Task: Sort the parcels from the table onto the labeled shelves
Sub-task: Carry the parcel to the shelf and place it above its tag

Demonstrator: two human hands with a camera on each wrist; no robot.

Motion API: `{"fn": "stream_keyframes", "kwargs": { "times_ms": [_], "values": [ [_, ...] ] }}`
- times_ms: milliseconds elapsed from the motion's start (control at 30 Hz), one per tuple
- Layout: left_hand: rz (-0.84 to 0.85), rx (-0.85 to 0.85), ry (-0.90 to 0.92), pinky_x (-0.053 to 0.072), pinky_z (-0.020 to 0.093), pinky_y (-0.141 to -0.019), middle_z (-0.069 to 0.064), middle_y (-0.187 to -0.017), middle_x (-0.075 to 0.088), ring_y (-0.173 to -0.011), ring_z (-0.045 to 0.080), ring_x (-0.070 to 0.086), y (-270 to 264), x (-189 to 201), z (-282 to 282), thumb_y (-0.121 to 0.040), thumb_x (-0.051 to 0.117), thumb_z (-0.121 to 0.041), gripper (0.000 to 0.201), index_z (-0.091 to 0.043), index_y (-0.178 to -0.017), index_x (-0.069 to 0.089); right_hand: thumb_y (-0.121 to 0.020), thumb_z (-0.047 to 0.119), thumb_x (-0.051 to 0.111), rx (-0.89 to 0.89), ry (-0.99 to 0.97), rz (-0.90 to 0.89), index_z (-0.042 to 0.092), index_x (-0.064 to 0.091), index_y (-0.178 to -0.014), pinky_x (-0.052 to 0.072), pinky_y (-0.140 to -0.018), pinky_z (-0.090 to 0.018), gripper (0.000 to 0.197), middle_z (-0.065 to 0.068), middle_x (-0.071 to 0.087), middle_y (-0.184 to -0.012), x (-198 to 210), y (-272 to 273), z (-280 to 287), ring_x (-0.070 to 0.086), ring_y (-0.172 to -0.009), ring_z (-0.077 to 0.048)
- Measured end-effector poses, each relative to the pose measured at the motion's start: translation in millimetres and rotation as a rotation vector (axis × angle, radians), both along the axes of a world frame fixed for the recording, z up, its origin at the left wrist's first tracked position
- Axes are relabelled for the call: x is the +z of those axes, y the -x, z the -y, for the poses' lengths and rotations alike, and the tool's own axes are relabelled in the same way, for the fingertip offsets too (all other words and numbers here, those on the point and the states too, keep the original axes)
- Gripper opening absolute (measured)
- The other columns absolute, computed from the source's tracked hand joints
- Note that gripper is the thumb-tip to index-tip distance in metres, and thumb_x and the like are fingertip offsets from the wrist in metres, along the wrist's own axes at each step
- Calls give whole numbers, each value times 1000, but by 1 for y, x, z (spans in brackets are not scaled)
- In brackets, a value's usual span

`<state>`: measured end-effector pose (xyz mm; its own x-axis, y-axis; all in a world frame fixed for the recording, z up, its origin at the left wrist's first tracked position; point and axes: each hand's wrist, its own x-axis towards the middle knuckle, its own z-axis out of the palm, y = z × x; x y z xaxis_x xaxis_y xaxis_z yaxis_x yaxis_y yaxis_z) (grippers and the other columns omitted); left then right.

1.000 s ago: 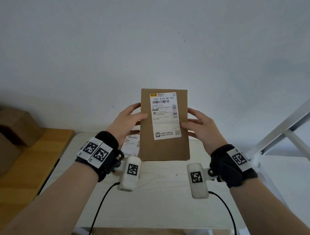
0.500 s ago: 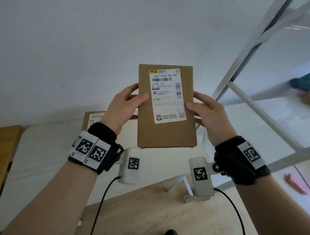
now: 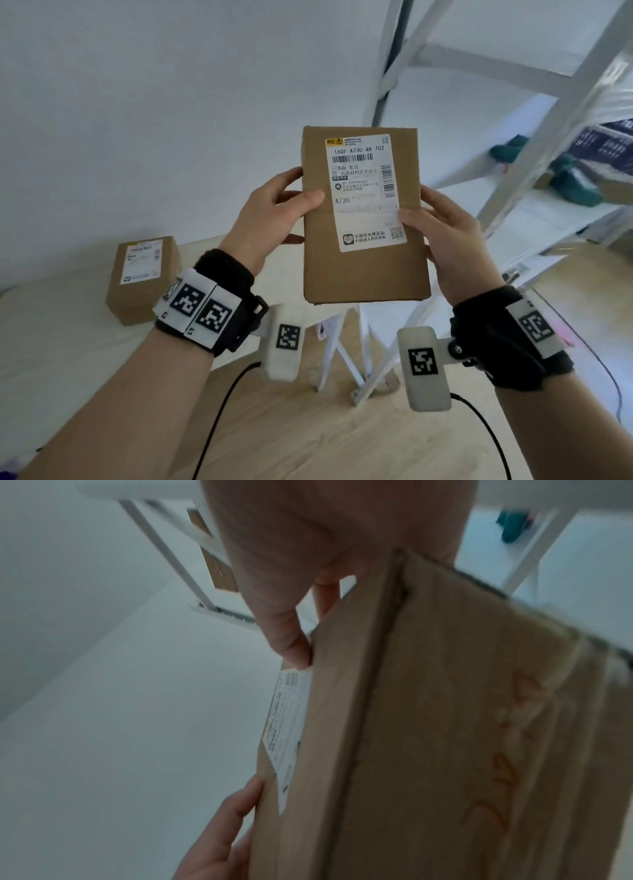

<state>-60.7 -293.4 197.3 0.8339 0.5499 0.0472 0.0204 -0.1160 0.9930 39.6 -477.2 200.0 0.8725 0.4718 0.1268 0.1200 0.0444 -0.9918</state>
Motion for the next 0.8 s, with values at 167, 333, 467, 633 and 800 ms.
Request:
{"fn": "stream_keyframes", "kwargs": {
  "times_ms": [167, 333, 467, 633, 800],
  "values": [
    [32, -129, -74, 58, 33, -78, -3, -119, 67, -108, 11, 65, -13, 19, 102, -87, 61, -32, 52, -32, -138, 48, -83, 7, 63, -198, -70, -35, 13, 61, -116, 51, -53, -17, 34, -2, 74, -94, 9, 8, 108, 70, -69, -10],
    [101, -232, -108, 56, 26, -68, -1, -119, 67, -105, 11, 66, -40, 35, 201, -88, 61, -31, 51, -30, -138, 49, -81, 9, 66, -372, -149, -22, 18, 58, -97, 52, -56, -22, 20, -2, 72, -90, 16, 5, 209, 69, -70, -15],
    [149, -279, -110, 57, 26, -69, 3, -120, 66, -106, 13, 66, -72, 46, 272, -89, 61, -29, 51, -27, -138, 50, -81, 12, 67, -481, -207, 3, 21, 59, -93, 55, -57, -23, 18, 0, 73, -88, 24, -5, 278, 70, -70, -13],
    [256, -323, -107, 55, 21, -67, 5, -120, 67, -98, 12, 66, -123, 57, 342, -88, 61, -22, 42, -23, -130, 56, -83, 16, 68, -572, -264, 11, 21, 59, -93, 57, -65, -27, 15, 0, 73, -88, 33, -33, 342, 71, -75, -13],
    [311, -408, -115, 55, 36, -90, 6, -121, 67, -110, 21, 64, -192, 59, 398, -85, 63, -20, 46, -21, -131, 56, -84, 12, 66, -652, -311, 43, 22, 60, -95, 55, -57, -20, 15, 6, 71, -83, 41, -83, 392, 68, -66, -5]
  ]
}}
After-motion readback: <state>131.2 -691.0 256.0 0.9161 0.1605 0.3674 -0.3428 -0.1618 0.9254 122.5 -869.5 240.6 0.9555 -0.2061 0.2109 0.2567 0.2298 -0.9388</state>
